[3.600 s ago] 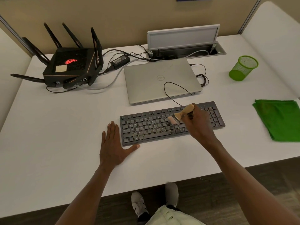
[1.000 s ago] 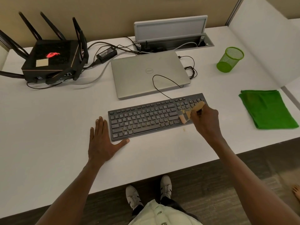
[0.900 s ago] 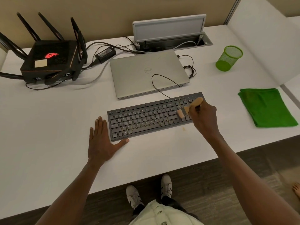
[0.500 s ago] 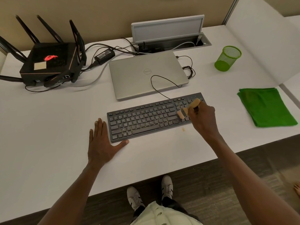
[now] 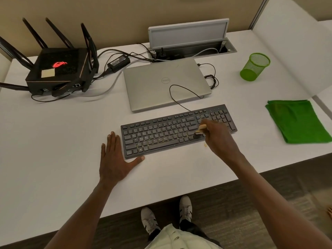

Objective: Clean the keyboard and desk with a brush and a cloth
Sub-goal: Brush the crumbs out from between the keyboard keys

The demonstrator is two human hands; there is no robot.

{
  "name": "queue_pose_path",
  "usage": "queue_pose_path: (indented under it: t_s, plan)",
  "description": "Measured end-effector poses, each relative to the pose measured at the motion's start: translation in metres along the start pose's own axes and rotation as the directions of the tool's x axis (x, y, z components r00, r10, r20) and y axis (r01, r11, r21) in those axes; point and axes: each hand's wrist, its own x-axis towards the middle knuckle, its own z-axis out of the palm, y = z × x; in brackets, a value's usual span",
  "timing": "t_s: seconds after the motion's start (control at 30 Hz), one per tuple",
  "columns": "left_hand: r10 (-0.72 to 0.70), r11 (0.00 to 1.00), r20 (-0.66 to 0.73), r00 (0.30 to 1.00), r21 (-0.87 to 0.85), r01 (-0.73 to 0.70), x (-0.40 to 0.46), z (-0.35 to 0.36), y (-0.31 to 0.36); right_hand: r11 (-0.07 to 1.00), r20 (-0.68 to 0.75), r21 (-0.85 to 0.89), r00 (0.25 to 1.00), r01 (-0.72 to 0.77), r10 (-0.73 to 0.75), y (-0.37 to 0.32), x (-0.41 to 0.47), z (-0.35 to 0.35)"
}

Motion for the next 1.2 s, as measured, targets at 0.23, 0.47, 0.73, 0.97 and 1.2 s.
queue_pose_path:
  t_s: [0.23,0.47,0.73,0.97,1.2]
  plan:
    - [0.000,1.000,-0.007,1.000,0.001,0.000,0.000,0.000,0.000,0.996,-0.095,0.063,0.993,-0.068,0.074,0.010,0.005,-0.010]
    - [-0.002,1.000,-0.001,1.000,0.003,0.002,0.000,0.000,0.000,0.977,-0.030,0.195,0.995,-0.090,0.098,0.006,0.007,-0.003]
    - [0.006,1.000,-0.004,1.000,0.001,-0.006,0.001,0.001,-0.001,0.984,-0.008,0.172,0.999,-0.039,0.041,0.004,0.007,0.002]
    - [0.005,1.000,-0.003,1.000,0.003,-0.005,0.000,0.002,0.000,0.968,-0.081,0.223,0.987,-0.116,0.137,0.009,0.006,-0.005]
    - [0.009,1.000,-0.001,1.000,0.008,-0.009,0.000,0.000,0.001,0.937,-0.010,0.305,0.983,-0.173,0.184,0.007,0.008,0.002]
